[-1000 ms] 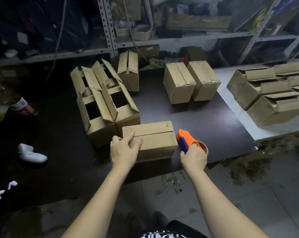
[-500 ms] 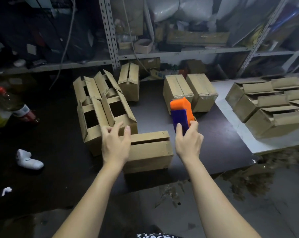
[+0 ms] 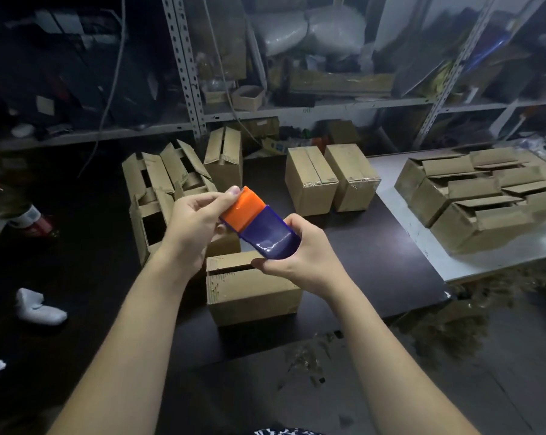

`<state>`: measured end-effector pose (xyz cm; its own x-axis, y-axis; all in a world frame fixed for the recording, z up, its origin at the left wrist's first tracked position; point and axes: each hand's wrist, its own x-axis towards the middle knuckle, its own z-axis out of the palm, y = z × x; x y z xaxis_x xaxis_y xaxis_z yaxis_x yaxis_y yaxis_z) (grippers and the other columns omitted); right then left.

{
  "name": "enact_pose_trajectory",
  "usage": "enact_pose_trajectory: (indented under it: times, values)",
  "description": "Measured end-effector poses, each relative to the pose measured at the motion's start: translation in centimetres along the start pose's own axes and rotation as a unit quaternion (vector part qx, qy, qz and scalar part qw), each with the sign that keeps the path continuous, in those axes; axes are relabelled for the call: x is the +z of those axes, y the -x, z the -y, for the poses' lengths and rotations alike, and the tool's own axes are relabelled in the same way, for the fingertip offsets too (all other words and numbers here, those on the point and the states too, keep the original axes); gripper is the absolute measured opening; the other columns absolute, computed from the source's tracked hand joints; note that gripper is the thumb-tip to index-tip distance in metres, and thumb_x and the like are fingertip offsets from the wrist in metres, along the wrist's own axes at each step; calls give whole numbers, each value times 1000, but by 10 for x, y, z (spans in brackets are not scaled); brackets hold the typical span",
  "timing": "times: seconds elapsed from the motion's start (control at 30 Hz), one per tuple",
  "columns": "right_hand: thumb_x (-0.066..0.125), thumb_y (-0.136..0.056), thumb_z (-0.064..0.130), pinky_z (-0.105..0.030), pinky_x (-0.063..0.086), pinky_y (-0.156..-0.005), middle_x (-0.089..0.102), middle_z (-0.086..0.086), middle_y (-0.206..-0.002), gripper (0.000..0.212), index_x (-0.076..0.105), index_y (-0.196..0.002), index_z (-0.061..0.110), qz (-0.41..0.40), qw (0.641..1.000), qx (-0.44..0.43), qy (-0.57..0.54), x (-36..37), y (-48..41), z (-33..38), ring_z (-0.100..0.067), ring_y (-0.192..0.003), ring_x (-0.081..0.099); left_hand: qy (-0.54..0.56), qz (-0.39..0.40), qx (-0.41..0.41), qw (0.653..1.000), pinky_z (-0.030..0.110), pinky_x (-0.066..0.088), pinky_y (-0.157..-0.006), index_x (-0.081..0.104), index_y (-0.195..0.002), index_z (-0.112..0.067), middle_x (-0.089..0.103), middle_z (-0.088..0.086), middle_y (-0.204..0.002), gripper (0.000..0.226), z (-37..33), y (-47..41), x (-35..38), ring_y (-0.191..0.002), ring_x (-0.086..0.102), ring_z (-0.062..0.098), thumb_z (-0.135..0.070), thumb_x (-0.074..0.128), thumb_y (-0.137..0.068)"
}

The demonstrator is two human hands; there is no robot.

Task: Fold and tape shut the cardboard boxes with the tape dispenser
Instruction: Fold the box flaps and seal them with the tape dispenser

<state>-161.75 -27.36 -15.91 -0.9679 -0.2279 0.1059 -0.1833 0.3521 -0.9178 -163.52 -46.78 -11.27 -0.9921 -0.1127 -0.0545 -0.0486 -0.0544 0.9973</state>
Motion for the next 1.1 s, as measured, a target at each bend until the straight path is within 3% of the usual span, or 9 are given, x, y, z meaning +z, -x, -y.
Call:
enact_pose_trajectory:
  times: [0.07, 0.17, 0.3, 0.43, 0.63, 0.83, 0.97, 1.1]
  values:
    - [97, -68, 21, -17, 50, -64, 65, 11, -90, 51, 56, -99, 23, 0, 1000, -10, 10, -1, 1, 1, -4, -78, 65, 8, 9, -11, 1000, 32, 56, -77, 76, -95, -18, 73, 0, -103, 25, -5, 3, -4, -98, 67, 14, -41, 71, -85]
    - [95, -65, 14, -18, 48, -61, 64, 10, -83, 50, 55, -95, 23, 11, 999, -23, 24, -4, 2, 0, -6, -71, 64, 4, 25, -48, 999, 44, 56, -91, 76, -99, -15, 73, 4, -108, 37, -8, 4, -10, -108, 66, 22, -44, 73, -77]
    - [92, -65, 13, -19, 48, -60, 64, 9, -83, 49, 56, -96, 23, 19, 998, -40, 47, -6, 5, -2, -9, -71, 63, -2, 44, -86, 995, 46, 56, -92, 77, -95, -15, 74, 7, -102, 32, -4, 4, -18, -107, 67, 27, -41, 76, -77]
    - [93, -72, 24, -18, 55, -68, 67, 11, -99, 53, 57, -112, 23, 31, 994, -65, 82, -3, 8, -4, -6, -86, 67, -98, -16, -36, 994, 38, 58, -79, 75, -98, -20, 75, 5, -98, 15, 10, 7, -20, -98, 70, 21, -32, 66, -98]
    - [95, -70, 27, -12, 51, -70, 65, 16, -99, 58, 61, -117, 20, 36, 989, -82, 114, 3, 5, -8, 0, -87, 66, -195, -119, 22, 973, 29, 53, -75, 73, -99, -17, 73, 1, -95, 18, 37, 12, -25, -97, 68, 12, -34, 66, -99]
    - [94, -70, 27, -11, 48, -68, 63, 22, -96, 57, 61, -116, 24, 77, 985, -79, 135, 13, -1, -11, 3, -88, 64, -178, -148, -2, 973, 23, 48, -70, 72, -94, -19, 72, -2, -91, 15, 52, 20, -37, -91, 67, 7, -31, 67, -100]
    - [94, -70, 33, -14, 49, -70, 65, 20, -95, 53, 62, -112, 25, 77, 983, -62, 156, 3, -4, -20, -1, -85, 66, -155, -261, 5, 953, 25, 52, -74, 76, -89, -17, 72, 1, -86, 11, 56, 20, -61, -84, 66, 7, -19, 69, -98]
    - [95, -69, 36, -25, 58, -77, 67, 13, -107, 65, 57, -121, 29, 68, 984, -33, 163, -13, -5, -30, -6, -95, 67, -163, -240, 3, 957, 25, 46, -72, 76, -86, -18, 72, 4, -82, 17, 70, 23, -70, -82, 65, 11, -22, 67, -100]
